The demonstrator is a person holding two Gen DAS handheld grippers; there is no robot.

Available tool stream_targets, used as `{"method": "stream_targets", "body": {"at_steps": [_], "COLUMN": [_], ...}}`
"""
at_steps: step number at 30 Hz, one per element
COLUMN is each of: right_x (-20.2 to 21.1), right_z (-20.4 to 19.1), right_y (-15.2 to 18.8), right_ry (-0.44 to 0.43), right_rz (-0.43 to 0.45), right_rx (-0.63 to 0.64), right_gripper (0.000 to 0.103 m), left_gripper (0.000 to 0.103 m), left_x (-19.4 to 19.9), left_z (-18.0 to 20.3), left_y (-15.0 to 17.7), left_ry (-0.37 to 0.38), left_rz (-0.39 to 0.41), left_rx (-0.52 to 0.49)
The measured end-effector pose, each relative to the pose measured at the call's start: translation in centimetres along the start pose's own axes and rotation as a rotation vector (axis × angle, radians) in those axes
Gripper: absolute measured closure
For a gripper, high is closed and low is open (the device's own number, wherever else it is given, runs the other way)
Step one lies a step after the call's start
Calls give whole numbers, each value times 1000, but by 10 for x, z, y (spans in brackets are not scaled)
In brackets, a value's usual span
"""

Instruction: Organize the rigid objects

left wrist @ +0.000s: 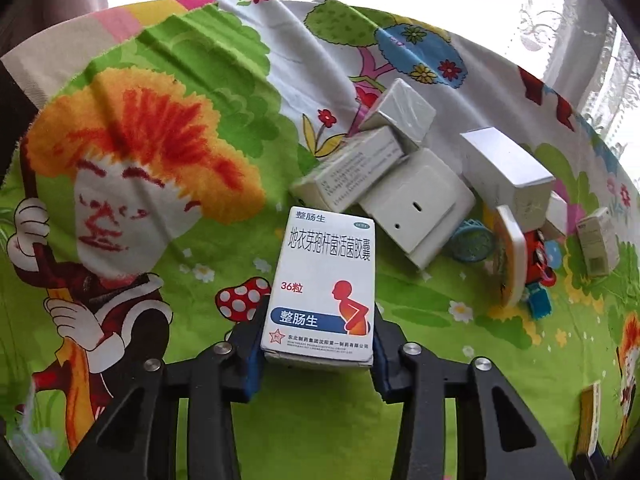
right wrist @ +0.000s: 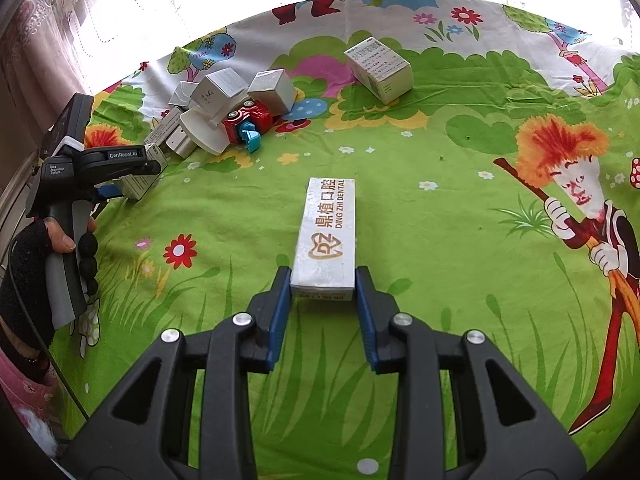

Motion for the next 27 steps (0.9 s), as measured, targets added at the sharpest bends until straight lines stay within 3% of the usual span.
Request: {"method": "stream_targets", "body": {"at_steps": [4, 9, 18, 27], "right_x": [-1, 0, 62, 97], "right_z": [-2, -2, -15, -27], "right_y": [1, 1, 20, 54], "right_ry": [23, 46, 41, 50], "right_rz": [-2, -2, 76, 71], "right_rx": [17, 27, -17, 16], "right_gripper": [67, 68, 68, 68], "left_gripper": [60, 60, 60, 60], "left_x": [53, 82, 130, 153], "left_z": [12, 10, -8, 5], "left_y": [41, 83, 121, 143], "left_ry": [80, 182, 222, 264], "left_rz": [68, 35, 88, 98], "left_rx": [-111, -118, -200, -245]}}
Point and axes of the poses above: each gripper's, at about its wrist camera, not at the fingertips, and x roughly against the way its jaws point, z to its right, y to its underside, the point moved 8 cm from there along -x, roughly the way its jaws point, and after that the axes turned 4 degrees about -y, right-handed, at the moved point
